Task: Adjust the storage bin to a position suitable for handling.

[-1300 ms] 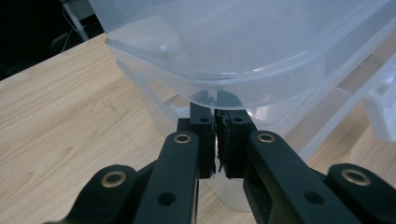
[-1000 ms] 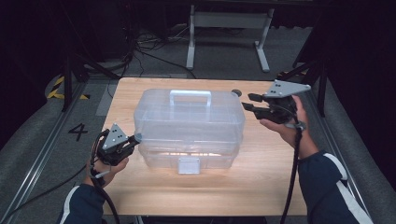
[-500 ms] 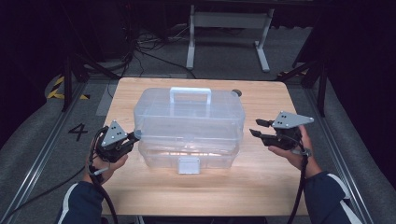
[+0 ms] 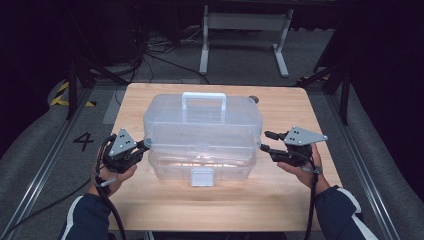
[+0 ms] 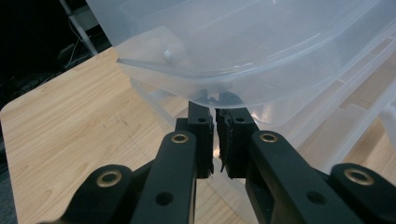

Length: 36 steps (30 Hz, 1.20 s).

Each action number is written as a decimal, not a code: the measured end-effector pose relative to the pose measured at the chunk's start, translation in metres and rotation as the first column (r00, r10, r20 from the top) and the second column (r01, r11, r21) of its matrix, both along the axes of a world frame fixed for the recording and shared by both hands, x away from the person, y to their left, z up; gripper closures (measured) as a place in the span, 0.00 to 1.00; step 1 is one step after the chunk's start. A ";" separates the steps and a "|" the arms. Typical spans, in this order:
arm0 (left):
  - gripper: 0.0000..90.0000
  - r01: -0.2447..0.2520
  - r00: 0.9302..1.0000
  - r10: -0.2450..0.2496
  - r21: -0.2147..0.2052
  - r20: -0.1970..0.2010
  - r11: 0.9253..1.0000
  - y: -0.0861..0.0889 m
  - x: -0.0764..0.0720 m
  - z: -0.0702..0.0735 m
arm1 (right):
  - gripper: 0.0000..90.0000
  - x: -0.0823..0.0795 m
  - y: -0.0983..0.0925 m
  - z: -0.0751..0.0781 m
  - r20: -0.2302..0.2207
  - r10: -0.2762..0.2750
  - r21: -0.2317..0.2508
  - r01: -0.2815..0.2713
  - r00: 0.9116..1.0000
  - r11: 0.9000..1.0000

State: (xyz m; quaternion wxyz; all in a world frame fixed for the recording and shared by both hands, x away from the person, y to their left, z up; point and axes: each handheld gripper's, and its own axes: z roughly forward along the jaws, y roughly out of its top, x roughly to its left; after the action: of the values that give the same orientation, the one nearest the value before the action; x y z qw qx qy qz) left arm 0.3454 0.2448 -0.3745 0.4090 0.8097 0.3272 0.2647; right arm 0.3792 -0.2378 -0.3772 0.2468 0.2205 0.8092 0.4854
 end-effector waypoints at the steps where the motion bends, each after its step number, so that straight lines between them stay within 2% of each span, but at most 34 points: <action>1: 0.92 0.001 1.000 -0.001 -0.002 0.001 1.000 0.000 0.000 0.000 | 0.60 0.000 0.000 0.000 0.006 -0.004 0.005 0.004 1.000 1.000; 5: 0.89 -0.001 1.000 0.001 0.000 -0.002 1.000 0.002 -0.001 0.000 | 0.62 0.000 0.000 0.000 0.030 -0.026 0.038 0.024 0.999 0.999; 8: 0.87 -0.014 1.000 0.014 0.020 -0.003 1.000 0.003 -0.004 -0.001 | 0.63 0.000 0.000 0.001 0.048 -0.041 0.063 0.038 0.998 0.997; 10: 0.87 -0.025 1.000 0.025 0.009 -0.001 1.000 0.007 -0.006 -0.001 | 0.64 0.000 0.000 0.003 0.061 -0.047 0.067 0.043 0.997 0.997; 12: 0.86 -0.039 0.999 0.039 -0.001 0.002 0.999 0.013 -0.010 -0.001 | 0.66 -0.001 0.001 0.003 0.069 -0.053 0.074 0.048 0.996 0.996; 15: 0.83 -0.061 0.998 0.061 -0.013 -0.001 0.998 0.022 -0.014 -0.004 | 0.73 -0.003 0.004 0.006 0.109 -0.063 0.076 0.055 0.992 0.996; 18: 0.81 -0.073 0.997 0.073 -0.004 -0.010 0.997 0.033 -0.019 -0.012 | 0.75 -0.005 0.007 0.008 0.127 -0.066 0.096 0.054 0.990 0.994; 20: 0.79 -0.089 0.996 0.089 0.003 -0.025 0.996 0.040 -0.021 -0.018 | 0.75 -0.006 0.010 0.009 0.141 -0.061 0.096 0.048 0.988 0.994; 23: 0.77 -0.112 0.992 0.112 0.002 -0.053 0.994 0.049 -0.024 -0.029 | 0.77 -0.007 0.016 0.012 0.176 -0.087 0.097 0.071 0.980 0.993; 25: 0.76 -0.118 0.990 0.119 0.012 -0.072 0.993 0.052 -0.025 -0.038 | 0.79 -0.007 0.016 0.013 0.190 -0.101 0.105 0.082 0.977 0.991; 26: 0.75 -0.120 0.988 0.123 0.034 -0.093 0.992 0.053 -0.025 -0.045 | 0.80 -0.006 0.017 0.014 0.195 -0.110 0.108 0.090 0.975 0.990; 29: 0.72 -0.111 0.983 0.121 0.076 -0.137 0.991 0.054 -0.025 -0.059 | 0.82 -0.005 0.020 0.017 0.219 -0.140 0.121 0.116 0.966 0.986; 32: 0.69 -0.101 0.977 0.117 0.094 -0.178 0.990 0.053 -0.027 -0.070 | 0.82 -0.003 0.021 0.019 0.220 -0.154 0.141 0.125 0.963 0.982; 33: 0.69 -0.095 0.975 0.110 0.086 -0.191 0.992 0.053 -0.028 -0.073 | 0.82 -0.002 0.022 0.020 0.225 -0.160 0.145 0.129 0.961 0.981; 35: 0.69 -0.068 0.976 0.085 0.094 -0.199 0.993 0.051 -0.029 -0.078 | 0.82 0.000 0.024 0.021 0.230 -0.173 0.152 0.140 0.958 0.978; 36: 0.69 -0.057 0.976 0.074 0.085 -0.206 0.995 0.049 -0.030 -0.080 | 0.82 0.000 0.025 0.022 0.234 -0.180 0.154 0.146 0.955 0.977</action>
State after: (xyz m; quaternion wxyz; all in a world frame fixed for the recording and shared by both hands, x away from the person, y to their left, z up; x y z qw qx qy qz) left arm 0.3150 0.2940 -0.4545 0.3313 0.8372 0.3842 0.2043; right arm 0.3794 -0.2132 -0.3556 0.3695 0.2408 0.7165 0.5405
